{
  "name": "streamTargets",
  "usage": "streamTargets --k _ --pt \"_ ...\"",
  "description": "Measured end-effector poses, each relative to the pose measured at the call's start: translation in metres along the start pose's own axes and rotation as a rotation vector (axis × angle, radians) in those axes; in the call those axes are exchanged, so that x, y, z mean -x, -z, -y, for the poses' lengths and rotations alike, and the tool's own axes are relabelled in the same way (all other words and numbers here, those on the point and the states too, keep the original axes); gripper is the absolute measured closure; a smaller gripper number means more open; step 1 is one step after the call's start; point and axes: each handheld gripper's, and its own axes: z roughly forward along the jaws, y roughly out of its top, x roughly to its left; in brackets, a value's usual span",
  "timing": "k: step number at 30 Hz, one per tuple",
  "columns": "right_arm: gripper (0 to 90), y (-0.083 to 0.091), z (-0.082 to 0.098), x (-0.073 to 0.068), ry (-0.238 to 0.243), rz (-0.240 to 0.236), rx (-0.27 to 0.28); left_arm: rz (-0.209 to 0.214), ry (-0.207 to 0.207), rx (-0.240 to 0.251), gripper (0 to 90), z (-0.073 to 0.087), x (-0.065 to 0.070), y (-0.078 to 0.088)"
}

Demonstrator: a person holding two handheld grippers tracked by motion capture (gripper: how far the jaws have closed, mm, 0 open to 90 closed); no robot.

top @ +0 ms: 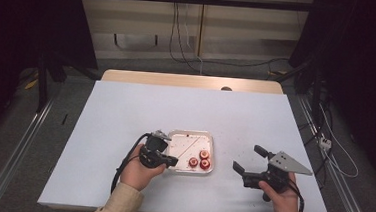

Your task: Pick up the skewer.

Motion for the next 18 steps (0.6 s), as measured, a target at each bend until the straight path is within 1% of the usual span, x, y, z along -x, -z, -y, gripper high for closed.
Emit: streamTargets --k 2,4,5,7,8,9,11,13,16,17,18 --pt "1.5 -0.005 0.000 -0.002 -0.013 -0.017 -0.019 0.006 0.016 0.026 89.4 0.004 -0.001 0.002" --pt "1.5 -0.012 -0.001 -0.006 -0.011 -0.021 -0.040 0.010 0.004 0.052 89.4 0.009 -0.004 0.006" --pt "1.5 -0.015 -0.002 -0.007 -0.015 -0.027 -0.047 0.009 0.006 0.062 89.4 0.011 -0.004 0.006" --pt "1.9 -0.020 -0.003 -0.009 -0.019 -0.039 -0.060 0.013 0.015 0.084 89.4 0.016 -0.005 0.008" --pt "2.1 -0.022 -0.003 -0.011 -0.019 -0.041 -0.065 0.019 0.027 0.109 89.4 0.020 -0.007 0.010" --pt "2.1 -0.026 -0.004 -0.012 -0.017 -0.044 -0.077 0.027 0.038 0.124 89.4 0.024 -0.008 0.012" --pt "2.2 -0.032 -0.004 -0.015 -0.022 -0.045 -0.094 0.038 0.043 0.136 89.4 0.028 -0.011 0.014" --pt "2.2 -0.038 -0.004 -0.016 -0.031 -0.043 -0.114 0.041 0.040 0.139 89.4 0.031 -0.012 0.015" --pt "2.2 -0.046 -0.005 -0.018 -0.042 -0.041 -0.130 0.050 0.045 0.168 89.3 0.034 -0.012 0.019" --pt "2.2 -0.048 -0.005 -0.019 -0.044 -0.039 -0.135 0.052 0.042 0.182 89.4 0.035 -0.012 0.020" --pt "2.2 -0.051 -0.006 -0.020 -0.041 -0.039 -0.141 0.058 0.037 0.184 89.3 0.035 -0.013 0.022"
